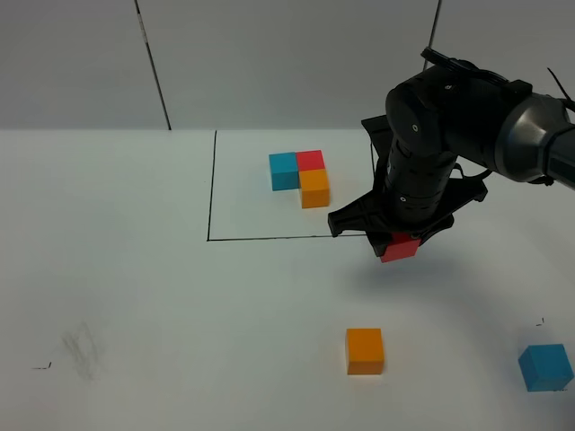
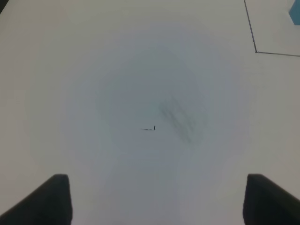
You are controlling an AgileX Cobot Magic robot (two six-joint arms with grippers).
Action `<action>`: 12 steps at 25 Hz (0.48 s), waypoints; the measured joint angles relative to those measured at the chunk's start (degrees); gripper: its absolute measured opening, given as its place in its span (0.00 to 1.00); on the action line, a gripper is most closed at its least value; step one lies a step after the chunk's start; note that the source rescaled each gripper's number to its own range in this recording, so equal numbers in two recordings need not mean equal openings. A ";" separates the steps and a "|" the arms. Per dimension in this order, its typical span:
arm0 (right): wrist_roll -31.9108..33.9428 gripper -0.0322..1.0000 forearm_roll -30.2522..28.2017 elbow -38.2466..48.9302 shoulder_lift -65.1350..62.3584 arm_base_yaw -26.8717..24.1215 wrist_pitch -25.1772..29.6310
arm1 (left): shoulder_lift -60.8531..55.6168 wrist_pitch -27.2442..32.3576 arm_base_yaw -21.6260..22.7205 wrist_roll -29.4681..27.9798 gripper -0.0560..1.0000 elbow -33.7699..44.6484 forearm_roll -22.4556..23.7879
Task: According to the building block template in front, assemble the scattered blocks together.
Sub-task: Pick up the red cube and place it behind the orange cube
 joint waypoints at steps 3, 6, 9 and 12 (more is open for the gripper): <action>0.00 0.03 -2.16 0.00 0.02 0.24 0.24 | 0.00 0.00 0.00 0.00 0.67 0.00 0.00; 0.00 0.03 -3.00 0.00 0.45 0.40 0.15 | 0.00 0.00 0.00 0.00 0.67 0.00 0.00; 0.00 0.03 -1.41 0.00 1.29 0.42 -0.68 | 0.00 0.00 0.00 0.00 0.67 0.00 0.00; -0.53 0.03 1.57 0.00 2.04 0.42 -1.09 | 0.00 0.00 0.00 0.00 0.67 0.00 0.00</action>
